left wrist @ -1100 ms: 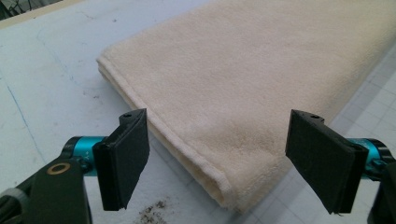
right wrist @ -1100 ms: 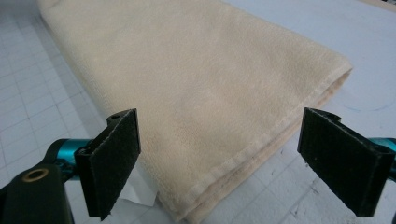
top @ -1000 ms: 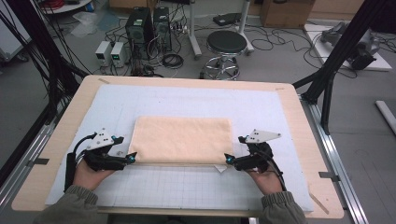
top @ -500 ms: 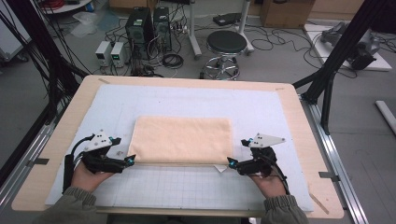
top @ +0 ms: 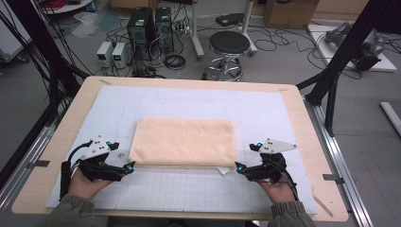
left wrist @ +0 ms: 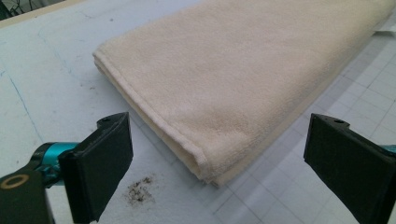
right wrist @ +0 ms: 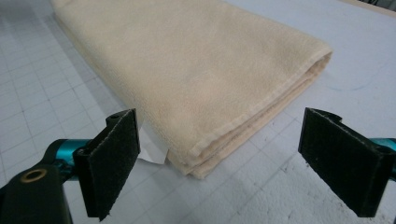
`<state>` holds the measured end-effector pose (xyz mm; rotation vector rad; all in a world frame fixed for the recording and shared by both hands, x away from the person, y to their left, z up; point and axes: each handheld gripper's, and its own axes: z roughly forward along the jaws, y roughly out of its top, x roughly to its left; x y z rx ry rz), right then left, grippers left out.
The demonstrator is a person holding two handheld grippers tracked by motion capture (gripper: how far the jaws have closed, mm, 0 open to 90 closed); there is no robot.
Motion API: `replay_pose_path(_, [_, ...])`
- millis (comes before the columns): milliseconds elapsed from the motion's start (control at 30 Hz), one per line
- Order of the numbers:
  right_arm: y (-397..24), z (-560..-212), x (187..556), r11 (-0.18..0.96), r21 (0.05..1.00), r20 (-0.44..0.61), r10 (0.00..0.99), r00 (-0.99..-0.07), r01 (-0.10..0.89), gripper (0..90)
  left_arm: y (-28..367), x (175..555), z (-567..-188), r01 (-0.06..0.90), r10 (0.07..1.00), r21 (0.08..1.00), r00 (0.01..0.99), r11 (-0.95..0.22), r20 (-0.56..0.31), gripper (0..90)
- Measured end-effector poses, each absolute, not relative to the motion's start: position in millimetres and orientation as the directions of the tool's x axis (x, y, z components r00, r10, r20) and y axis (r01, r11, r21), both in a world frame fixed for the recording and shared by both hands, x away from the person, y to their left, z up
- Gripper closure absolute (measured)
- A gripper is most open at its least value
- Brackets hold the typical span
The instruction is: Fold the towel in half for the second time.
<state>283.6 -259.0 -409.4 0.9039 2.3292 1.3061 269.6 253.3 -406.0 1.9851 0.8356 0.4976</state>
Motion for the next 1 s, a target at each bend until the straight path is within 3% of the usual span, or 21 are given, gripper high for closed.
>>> replay_pose_path(1000, [-277.0,-406.1,262.7,0.346,0.865,0.042,0.672,-0.740,0.363,11.9,268.9,243.7,-407.6,0.374,0.734,0.851,0.679,-0.368,0.019,7.2])
